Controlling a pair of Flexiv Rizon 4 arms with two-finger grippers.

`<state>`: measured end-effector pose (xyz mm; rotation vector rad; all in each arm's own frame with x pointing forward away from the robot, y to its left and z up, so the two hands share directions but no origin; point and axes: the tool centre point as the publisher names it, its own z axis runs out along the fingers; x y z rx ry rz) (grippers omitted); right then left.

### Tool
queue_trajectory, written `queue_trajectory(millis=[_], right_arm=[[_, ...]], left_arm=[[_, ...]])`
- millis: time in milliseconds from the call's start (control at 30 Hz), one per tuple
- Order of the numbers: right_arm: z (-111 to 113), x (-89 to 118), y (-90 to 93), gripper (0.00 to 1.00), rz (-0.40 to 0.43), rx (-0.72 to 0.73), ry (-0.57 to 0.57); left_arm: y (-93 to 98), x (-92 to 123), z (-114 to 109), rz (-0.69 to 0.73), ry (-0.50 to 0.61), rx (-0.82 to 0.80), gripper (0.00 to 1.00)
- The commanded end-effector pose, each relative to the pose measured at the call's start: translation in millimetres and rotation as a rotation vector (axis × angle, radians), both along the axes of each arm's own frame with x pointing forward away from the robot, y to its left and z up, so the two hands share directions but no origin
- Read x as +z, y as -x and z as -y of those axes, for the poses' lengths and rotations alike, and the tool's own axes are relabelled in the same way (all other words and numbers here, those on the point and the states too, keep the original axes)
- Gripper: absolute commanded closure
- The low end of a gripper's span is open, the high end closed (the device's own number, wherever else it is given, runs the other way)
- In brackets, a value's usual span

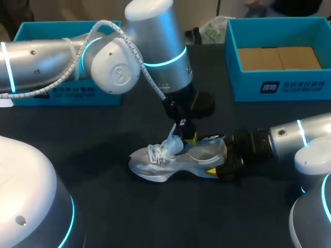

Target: Take the shoe out of the shoebox, open the shoe tongue, remove and reinsert the insole, then place the shoe into the shoebox

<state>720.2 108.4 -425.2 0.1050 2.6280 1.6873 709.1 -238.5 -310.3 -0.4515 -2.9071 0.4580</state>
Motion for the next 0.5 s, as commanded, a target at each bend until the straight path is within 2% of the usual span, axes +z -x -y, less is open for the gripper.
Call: queue_trajectory(millis=[33, 500], right_arm=[[-2, -3, -1.3, 1.0, -0.001, -0.001, 0.004], [-2, -3, -1.3, 1.0, -0.001, -0.001, 0.004]], left_arm=[[-1.9, -3, 17, -0.007, -0.008, -0.012, 1.0], [-5.9, 4, 34, 0.004, 0.059, -0.018, 1.0]])
